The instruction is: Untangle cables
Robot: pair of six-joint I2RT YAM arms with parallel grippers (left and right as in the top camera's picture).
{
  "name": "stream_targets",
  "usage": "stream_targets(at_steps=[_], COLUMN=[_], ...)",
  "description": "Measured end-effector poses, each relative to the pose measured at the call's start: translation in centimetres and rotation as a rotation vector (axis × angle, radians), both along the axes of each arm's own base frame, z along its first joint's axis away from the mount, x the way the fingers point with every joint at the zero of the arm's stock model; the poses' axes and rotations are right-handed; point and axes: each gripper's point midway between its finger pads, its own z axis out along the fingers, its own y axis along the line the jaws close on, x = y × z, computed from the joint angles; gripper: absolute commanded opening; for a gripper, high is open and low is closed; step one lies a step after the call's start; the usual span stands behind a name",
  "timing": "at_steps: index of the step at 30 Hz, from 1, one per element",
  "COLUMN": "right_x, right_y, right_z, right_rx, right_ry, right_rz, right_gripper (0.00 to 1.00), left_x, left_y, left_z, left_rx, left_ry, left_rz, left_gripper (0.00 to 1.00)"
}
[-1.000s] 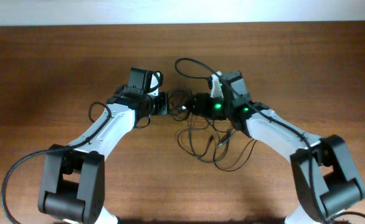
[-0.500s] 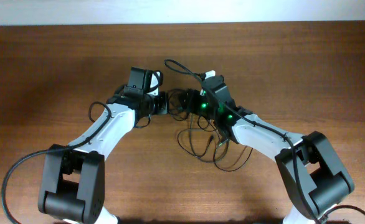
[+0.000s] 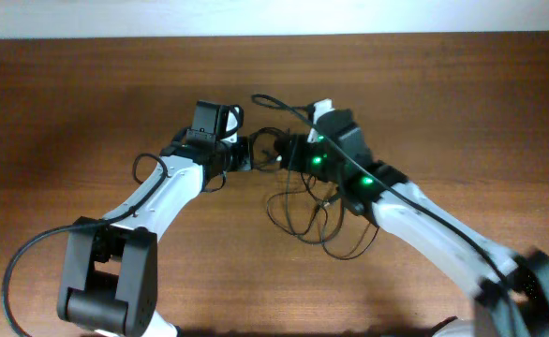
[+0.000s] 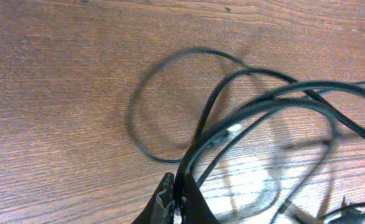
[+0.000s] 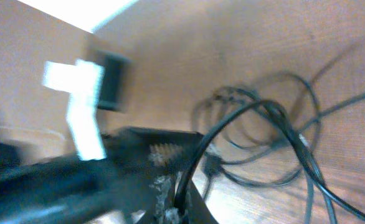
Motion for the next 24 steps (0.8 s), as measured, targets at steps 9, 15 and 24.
stream_targets(at_steps=[9, 15, 24], right_x=[-4.9, -6.2, -4.9], right_y=[-5.8, -8.6, -6.5], right_z=[8.1, 3.6, -6.8], right_rx=[-0.061, -0.223, -0.327], right_ry=[-0.124, 0.029, 0.271], right_rz=[-0.019, -0.088, 0.001], right_gripper=[0.04, 0.04, 0.04], left_x=[0.0, -0.1, 0.0], left_y=[0.0, 0.0, 0.0], left_z=[0.0, -0.1, 0.0], left_rx=[0.0, 0.002, 0.002], left_ry=[0.0, 0.003, 0.002], left_rz=[0.0, 0.0, 0.001], left_gripper=[0.02, 0.02, 0.02])
